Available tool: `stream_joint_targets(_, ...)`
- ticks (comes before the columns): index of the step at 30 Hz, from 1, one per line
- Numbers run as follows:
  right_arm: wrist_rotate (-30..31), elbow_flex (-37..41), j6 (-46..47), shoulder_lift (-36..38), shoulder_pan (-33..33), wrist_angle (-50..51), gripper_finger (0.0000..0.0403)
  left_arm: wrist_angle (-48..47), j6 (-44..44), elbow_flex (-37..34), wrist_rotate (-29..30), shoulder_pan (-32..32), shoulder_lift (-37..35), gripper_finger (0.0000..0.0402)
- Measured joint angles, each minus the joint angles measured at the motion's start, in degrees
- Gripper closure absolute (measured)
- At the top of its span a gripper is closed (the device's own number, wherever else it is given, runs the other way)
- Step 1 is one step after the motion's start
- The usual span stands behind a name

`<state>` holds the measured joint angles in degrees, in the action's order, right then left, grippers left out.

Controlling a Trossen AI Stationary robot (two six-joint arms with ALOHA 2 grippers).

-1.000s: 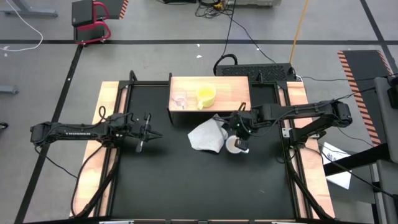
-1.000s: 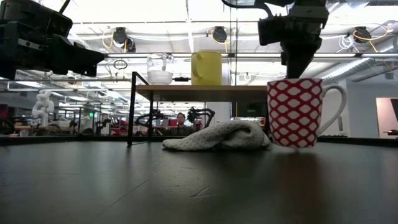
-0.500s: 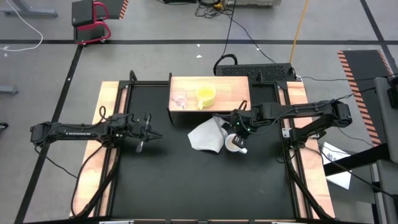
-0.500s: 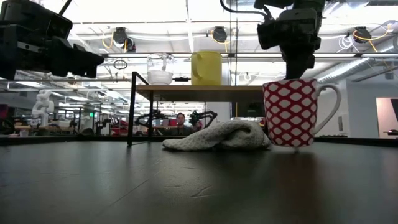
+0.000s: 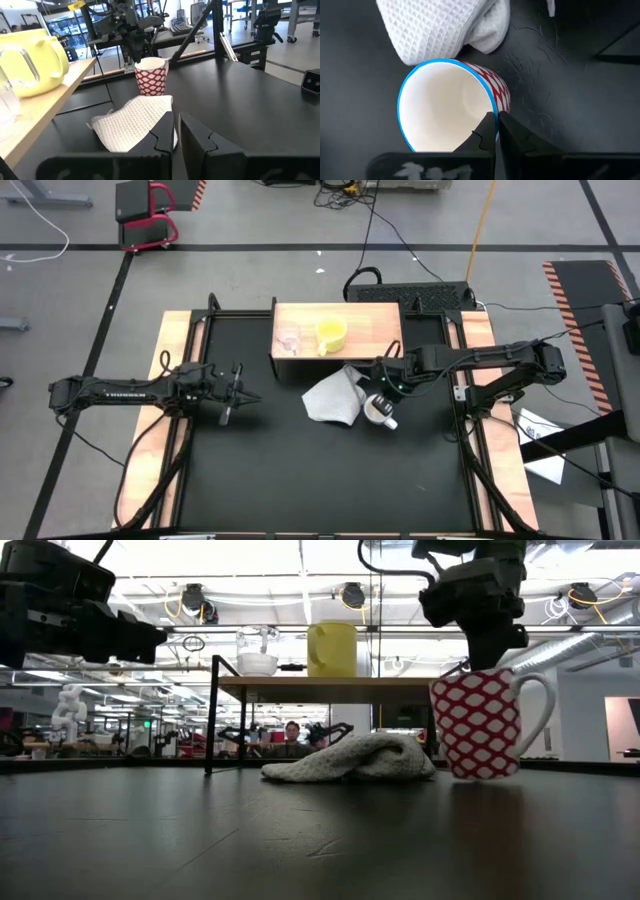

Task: Stack small to large cups/mugs on shelf
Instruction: Move the red pattern white mug near the shelf

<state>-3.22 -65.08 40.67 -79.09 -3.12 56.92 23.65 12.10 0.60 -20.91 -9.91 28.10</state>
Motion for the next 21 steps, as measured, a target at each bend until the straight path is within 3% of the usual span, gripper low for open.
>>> stream_joint_targets(21,1.66,0.00,14.36,0.00,0.99,-3.69,0.0403,0.49,2.99,0.00,-0.02,-0.01,0.01,0.0371)
